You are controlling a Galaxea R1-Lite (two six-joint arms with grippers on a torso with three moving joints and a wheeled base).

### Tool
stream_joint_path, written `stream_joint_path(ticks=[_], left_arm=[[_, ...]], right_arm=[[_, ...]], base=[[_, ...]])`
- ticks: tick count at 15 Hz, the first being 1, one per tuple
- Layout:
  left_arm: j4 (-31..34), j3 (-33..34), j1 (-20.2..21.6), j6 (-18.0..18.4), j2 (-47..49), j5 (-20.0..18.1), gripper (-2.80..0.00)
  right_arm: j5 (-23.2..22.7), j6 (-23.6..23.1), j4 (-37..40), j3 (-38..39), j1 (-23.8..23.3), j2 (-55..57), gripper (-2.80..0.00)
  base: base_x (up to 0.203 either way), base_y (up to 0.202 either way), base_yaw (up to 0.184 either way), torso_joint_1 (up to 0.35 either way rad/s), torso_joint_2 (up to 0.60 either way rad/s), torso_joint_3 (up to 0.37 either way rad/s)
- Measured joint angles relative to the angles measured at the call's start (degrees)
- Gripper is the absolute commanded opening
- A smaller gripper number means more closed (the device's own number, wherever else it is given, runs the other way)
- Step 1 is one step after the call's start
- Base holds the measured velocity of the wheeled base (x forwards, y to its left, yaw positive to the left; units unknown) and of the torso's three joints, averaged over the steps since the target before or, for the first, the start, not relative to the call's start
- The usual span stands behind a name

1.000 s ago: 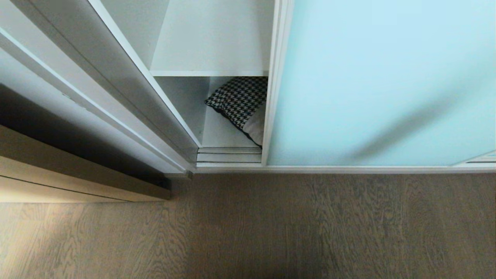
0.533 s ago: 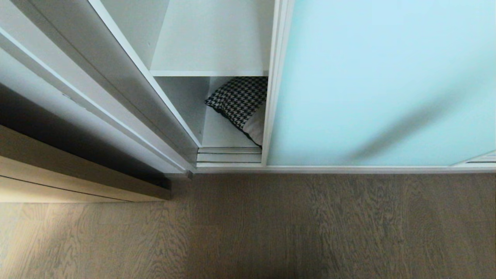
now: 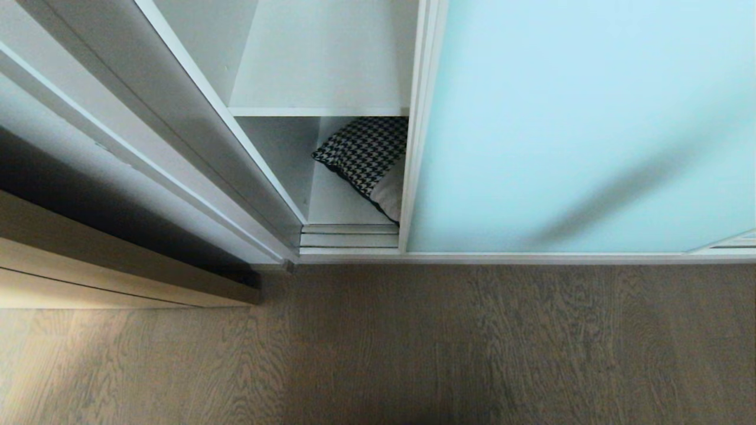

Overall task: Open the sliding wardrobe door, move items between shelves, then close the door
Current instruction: Open the door

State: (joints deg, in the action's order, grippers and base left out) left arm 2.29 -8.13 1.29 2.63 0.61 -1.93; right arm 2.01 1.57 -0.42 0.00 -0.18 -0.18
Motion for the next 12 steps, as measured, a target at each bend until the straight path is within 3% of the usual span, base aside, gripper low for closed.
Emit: stream_joint_path(ticks=[3,5,9,12], left_arm=[[5.0,-13.8,0.0,-0.4,2.8,-5.5,-2.8],[7.2,-19.7,0.0,-0.6,6.5,-12.3,-2.8],[7.2,-28.5,0.0,-1.0,16.4,-21.1,-2.8],[6.3,-37.6,0.0,-3.4,26.2,-28.8,-2.8]], right_arm=[[0.0,0.0,0.0,0.0,0.0,0.0,-2.8],[0.0,0.0,0.0,0.0,0.0,0.0,-2.8],[0.0,0.0,0.0,0.0,0.0,0.0,-2.8],[0.0,0.0,0.0,0.0,0.0,0.0,-2.8]], base=[[0.0,0.0,0.0,0.0,0.0,0.0],[0.0,0.0,0.0,0.0,0.0,0.0],[0.0,0.0,0.0,0.0,0.0,0.0],[0.0,0.0,0.0,0.0,0.0,0.0]])
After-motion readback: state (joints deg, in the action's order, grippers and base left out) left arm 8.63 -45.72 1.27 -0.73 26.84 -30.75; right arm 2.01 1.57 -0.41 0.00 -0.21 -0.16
